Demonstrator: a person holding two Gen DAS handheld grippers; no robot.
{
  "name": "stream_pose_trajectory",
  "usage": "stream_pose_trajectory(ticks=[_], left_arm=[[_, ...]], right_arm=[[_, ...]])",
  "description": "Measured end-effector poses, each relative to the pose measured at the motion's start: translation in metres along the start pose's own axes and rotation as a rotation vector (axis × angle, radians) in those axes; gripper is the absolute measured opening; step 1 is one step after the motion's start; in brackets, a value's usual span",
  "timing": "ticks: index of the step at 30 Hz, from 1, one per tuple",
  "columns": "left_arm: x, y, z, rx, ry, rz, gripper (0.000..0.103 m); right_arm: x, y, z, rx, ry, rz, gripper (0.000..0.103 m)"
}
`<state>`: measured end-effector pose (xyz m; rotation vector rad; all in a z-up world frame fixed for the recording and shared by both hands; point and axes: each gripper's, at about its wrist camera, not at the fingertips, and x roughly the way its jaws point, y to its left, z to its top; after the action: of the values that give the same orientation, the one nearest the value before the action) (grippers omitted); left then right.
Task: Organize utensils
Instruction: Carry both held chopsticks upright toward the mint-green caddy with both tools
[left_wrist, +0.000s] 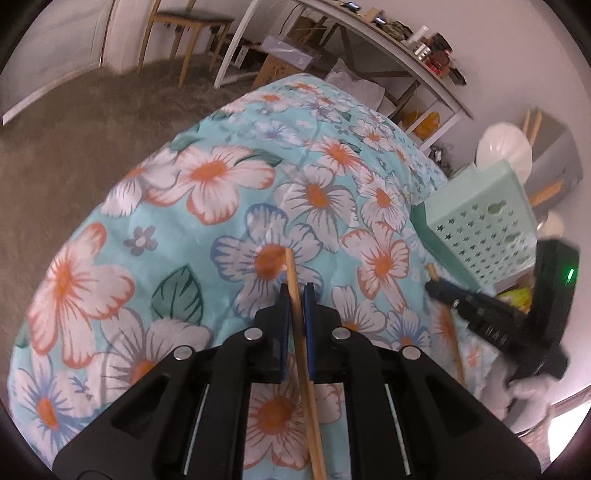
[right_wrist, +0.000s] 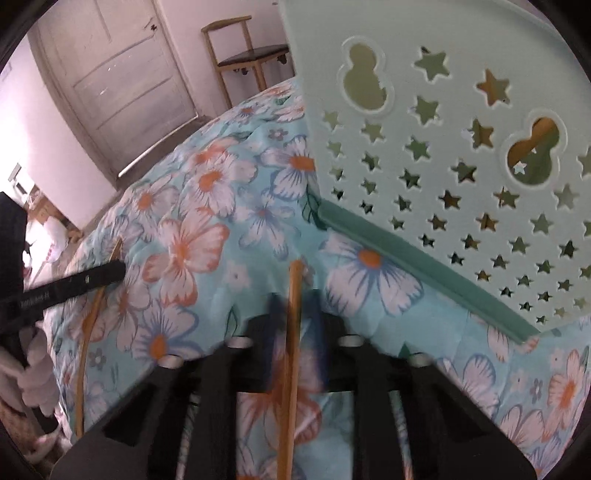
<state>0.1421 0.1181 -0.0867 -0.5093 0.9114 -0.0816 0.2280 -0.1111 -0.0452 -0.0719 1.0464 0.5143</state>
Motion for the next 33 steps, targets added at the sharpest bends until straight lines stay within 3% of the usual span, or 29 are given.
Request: stream_pose_trajectory(ticks=[5, 9, 13, 15, 17, 25, 33], left_arm=[[-0.015, -0.013, 0.003, 0.032, -0.04, -0.006, 0.006], [-0.039, -0.024, 0.013, 0.054, -0.116, -0.043, 0.005], [-0.086, -0.05, 0.027, 0.121, -0.323, -0.109, 0.005], [-0.11, -0.064, 0.027, 0.17, -0.455, -0.125, 0.005], [-0.121, -0.075, 0.023, 0.211, -0.535, -0.124, 0.005], [-0.102, -0.094, 0.009, 0.28, -0.518, -0.046, 0.005], [-0.091, -0.117, 0.013, 0.347, -0.469, 0.03, 0.006]], right_arm=[[-0.025, 0.004, 0.014, 0.022, -0.101, -0.013, 0.007], [-0.072, 0.01, 0.025, 0.025, -0.241, -0.034, 0.007], [-0.132, 0.017, 0.031, 0.034, -0.447, -0.042, 0.007], [-0.152, 0.017, 0.026, 0.043, -0.519, -0.041, 0.007], [-0.165, 0.016, 0.022, 0.058, -0.573, -0.026, 0.007], [-0.168, -0.009, -0.002, 0.167, -0.562, 0.048, 0.007], [-0.171, -0.024, -0.01, 0.192, -0.566, 0.055, 0.007]])
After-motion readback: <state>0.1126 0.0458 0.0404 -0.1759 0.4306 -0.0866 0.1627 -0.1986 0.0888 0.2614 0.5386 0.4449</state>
